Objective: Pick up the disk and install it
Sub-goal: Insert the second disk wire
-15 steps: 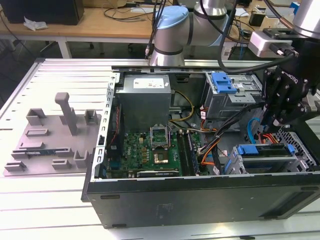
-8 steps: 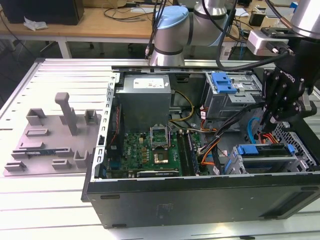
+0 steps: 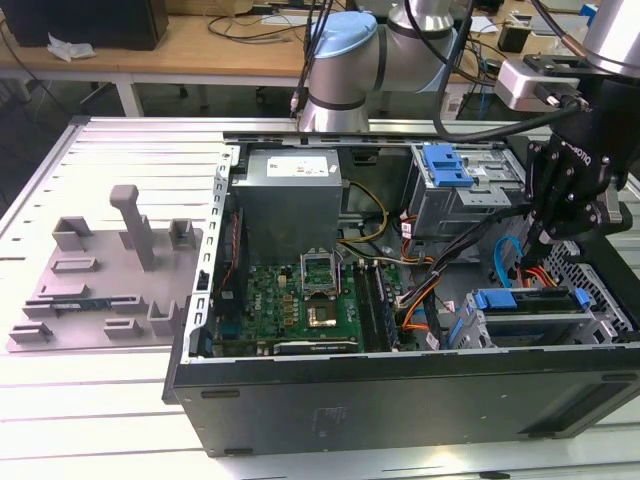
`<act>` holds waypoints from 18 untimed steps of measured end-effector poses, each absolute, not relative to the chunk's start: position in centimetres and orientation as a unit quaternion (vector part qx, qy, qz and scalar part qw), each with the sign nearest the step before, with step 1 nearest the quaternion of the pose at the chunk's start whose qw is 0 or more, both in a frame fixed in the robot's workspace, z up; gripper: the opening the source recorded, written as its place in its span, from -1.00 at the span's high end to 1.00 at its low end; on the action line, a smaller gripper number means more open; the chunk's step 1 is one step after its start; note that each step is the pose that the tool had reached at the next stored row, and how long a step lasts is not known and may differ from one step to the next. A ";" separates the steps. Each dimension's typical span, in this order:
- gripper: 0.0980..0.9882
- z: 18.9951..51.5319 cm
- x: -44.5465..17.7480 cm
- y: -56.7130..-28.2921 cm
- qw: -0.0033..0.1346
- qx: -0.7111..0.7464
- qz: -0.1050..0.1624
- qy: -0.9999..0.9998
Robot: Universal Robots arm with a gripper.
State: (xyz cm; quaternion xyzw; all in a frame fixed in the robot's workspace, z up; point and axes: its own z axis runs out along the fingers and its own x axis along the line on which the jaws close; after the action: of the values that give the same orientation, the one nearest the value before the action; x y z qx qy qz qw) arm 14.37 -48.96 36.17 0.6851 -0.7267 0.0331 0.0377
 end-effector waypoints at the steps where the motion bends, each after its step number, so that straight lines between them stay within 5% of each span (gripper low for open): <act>1: 0.90 36.2 14.4 -49.0 0.038 0.685 0.033 -0.727; 3: 0.88 36.2 14.4 -49.0 0.038 0.685 0.033 -0.727; 8: 0.32 36.2 14.4 -49.0 0.038 0.685 0.033 -0.727; 18: 0.32 36.3 16.1 -48.9 0.048 0.685 0.031 -0.726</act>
State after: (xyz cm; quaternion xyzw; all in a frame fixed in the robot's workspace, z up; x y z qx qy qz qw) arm 16.08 -48.89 36.28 0.6851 -0.7261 0.0311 0.0484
